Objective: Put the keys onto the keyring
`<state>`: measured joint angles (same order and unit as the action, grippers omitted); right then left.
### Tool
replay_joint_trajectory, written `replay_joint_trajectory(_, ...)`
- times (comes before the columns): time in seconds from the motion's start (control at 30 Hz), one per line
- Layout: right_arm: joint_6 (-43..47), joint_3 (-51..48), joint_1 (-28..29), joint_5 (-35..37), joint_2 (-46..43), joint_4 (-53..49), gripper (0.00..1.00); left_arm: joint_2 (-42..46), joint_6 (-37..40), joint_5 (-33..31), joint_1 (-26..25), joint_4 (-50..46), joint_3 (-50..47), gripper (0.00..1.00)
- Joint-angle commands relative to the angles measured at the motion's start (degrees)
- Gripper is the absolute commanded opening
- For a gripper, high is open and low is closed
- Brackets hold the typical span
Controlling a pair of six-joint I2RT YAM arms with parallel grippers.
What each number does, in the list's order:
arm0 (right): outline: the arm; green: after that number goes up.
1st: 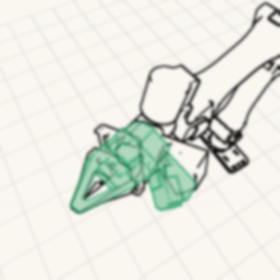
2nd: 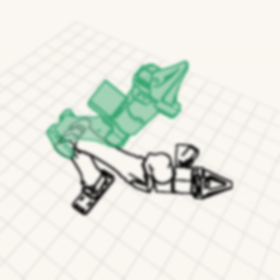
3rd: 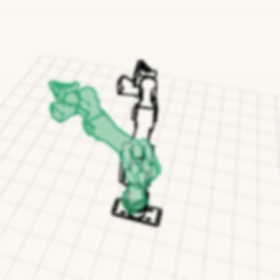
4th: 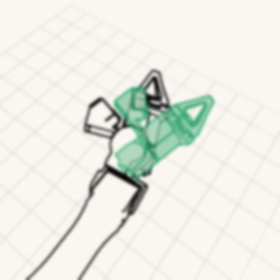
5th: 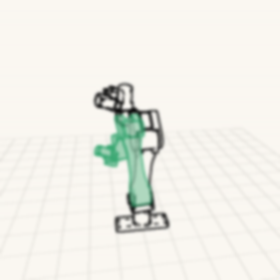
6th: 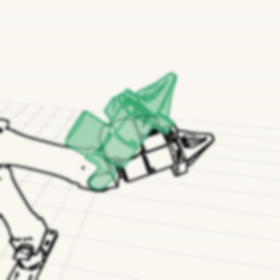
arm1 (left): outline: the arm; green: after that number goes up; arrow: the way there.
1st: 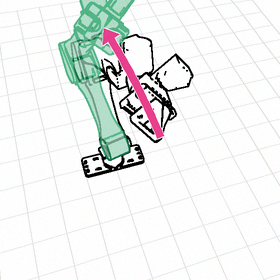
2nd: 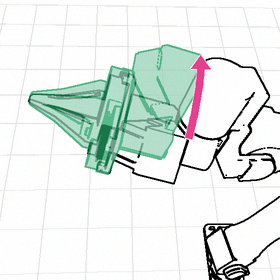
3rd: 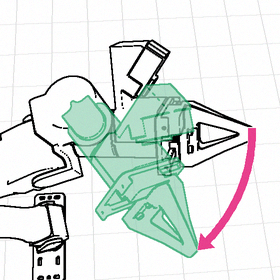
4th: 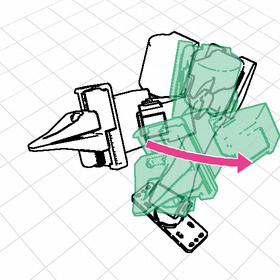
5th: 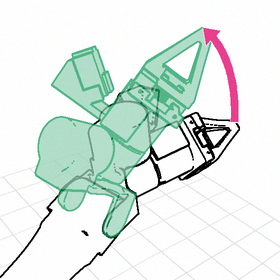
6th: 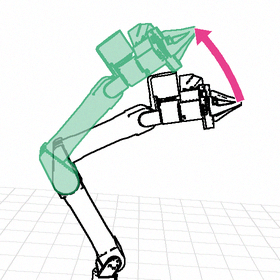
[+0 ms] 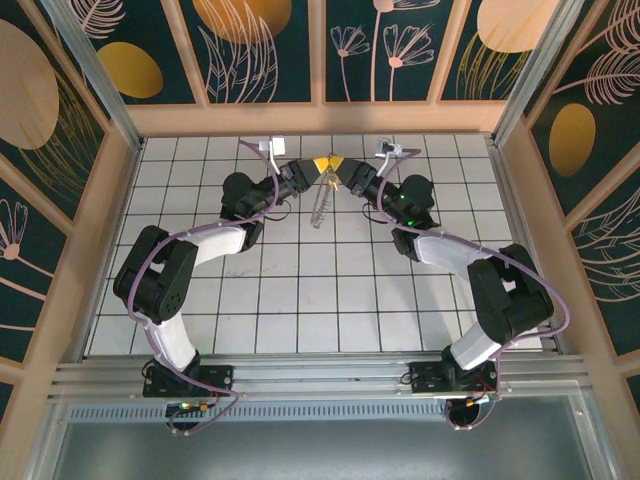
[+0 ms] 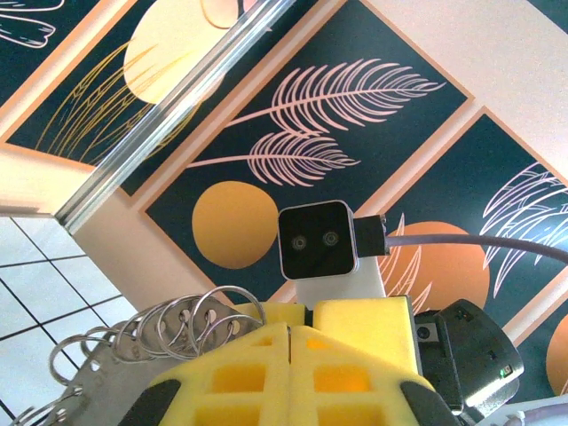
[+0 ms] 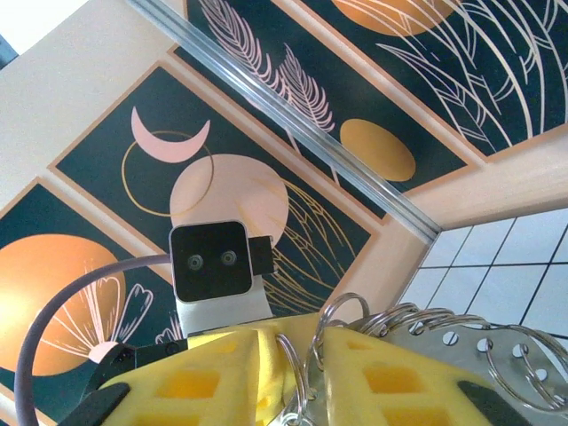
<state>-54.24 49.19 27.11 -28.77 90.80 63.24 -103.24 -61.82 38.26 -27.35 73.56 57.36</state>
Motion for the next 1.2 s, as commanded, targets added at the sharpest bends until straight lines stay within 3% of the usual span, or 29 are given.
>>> replay_joint_trajectory(0.0,-0.1,2.0,0.6,-1.2,0.9,3.0,0.21,-0.6,-0.7,-0.4,-0.3,4.9,0.1,0.00)
replay_joint_trajectory(0.17,-0.1,2.1,0.9,-1.7,1.3,3.1,0.20,-0.8,-0.8,-0.5,-0.4,5.1,0.1,0.00)
replay_joint_trajectory(0.33,0.3,1.5,0.8,-1.8,1.3,3.2,0.00,-1.0,-0.9,-0.6,-0.3,5.2,0.3,0.00)
replay_joint_trajectory(0.7,2.1,1.3,-1.1,-3.3,0.2,1.5,0.00,-0.2,0.6,-0.4,-0.3,3.1,1.0,0.00)
replay_joint_trajectory(0.83,3.2,2.4,-3.1,-6.3,0.1,-0.5,0.00,1.9,4.4,-0.6,-0.2,-1.6,1.2,0.23)
replay_joint_trajectory(0.93,4.1,3.5,-4.8,-9.0,0.2,-2.3,0.00,4.1,8.4,-1.2,0.0,-6.4,1.5,0.35)
replay_joint_trajectory(1.17,4.8,6.9,-8.8,-16.4,2.2,-4.8,0.00,6.9,15.2,0.8,1.9,-16.5,4.7,0.45)
